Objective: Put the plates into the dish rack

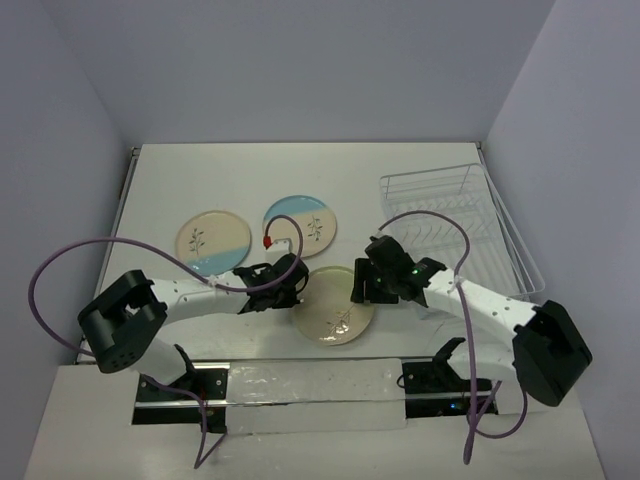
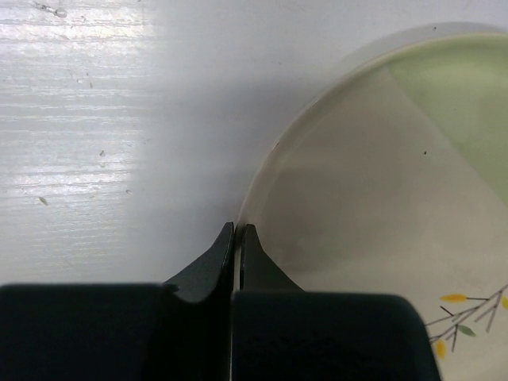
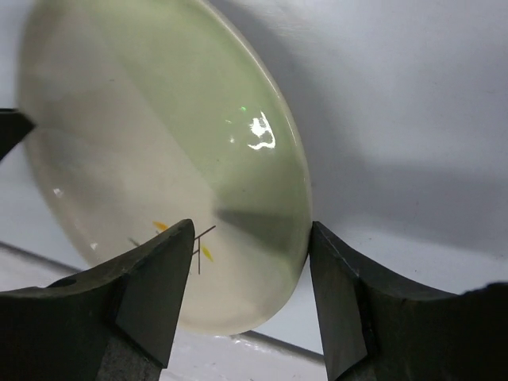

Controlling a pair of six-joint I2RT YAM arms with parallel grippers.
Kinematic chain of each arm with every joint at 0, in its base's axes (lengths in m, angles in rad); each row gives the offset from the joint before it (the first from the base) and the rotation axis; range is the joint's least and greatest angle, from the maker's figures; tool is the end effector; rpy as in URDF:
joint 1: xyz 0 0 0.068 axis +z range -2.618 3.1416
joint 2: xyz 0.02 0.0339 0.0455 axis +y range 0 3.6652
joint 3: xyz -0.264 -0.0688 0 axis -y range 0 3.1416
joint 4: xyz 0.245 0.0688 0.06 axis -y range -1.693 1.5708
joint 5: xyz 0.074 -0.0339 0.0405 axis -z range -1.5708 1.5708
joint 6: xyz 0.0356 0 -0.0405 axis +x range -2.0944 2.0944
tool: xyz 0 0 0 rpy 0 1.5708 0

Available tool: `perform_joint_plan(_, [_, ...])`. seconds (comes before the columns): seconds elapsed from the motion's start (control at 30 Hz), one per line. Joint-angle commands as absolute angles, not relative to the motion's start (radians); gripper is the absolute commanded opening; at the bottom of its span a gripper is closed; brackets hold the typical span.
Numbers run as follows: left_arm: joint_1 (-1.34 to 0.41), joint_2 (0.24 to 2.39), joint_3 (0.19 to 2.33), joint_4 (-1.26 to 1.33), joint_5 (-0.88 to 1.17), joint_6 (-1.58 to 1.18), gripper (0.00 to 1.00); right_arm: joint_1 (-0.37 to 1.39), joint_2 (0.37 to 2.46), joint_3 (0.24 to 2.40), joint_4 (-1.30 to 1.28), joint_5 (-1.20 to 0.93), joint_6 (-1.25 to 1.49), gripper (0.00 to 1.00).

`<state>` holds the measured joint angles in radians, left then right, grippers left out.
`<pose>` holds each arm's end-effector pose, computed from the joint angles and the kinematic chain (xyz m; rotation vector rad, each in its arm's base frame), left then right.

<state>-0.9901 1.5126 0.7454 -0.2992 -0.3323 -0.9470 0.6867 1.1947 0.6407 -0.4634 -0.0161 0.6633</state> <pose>0.1604 -0.2233 0.1559 -0.0557 2.5737 -0.3018 0.1702 0.1403 0.1879 -0.0374 2.6766 0.4919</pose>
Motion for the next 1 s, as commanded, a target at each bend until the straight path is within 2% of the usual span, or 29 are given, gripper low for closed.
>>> perform_joint_plan(0.0, [-0.991,1.564,0.655,-0.358,-0.235,-0.940,0.00,0.705,1.081,0.707,-0.252,-0.261,0.668,0.61])
perform_joint_plan(0.63, [-0.989,1.414,0.558,-0.187,-0.207,-0.934,0.00,0.704,1.130,0.723,-0.080,-0.396,0.752,0.51])
perform_joint_plan(0.83, [-0.990,1.398,0.555,-0.173,-0.225,-0.931,0.00,0.704,1.182,0.729,-0.074,-0.394,0.762,0.44])
perform_joint_plan(0.97, [-0.989,1.373,0.556,-0.171,-0.257,-0.932,0.00,0.704,1.224,0.735,-0.082,-0.369,0.764,0.42])
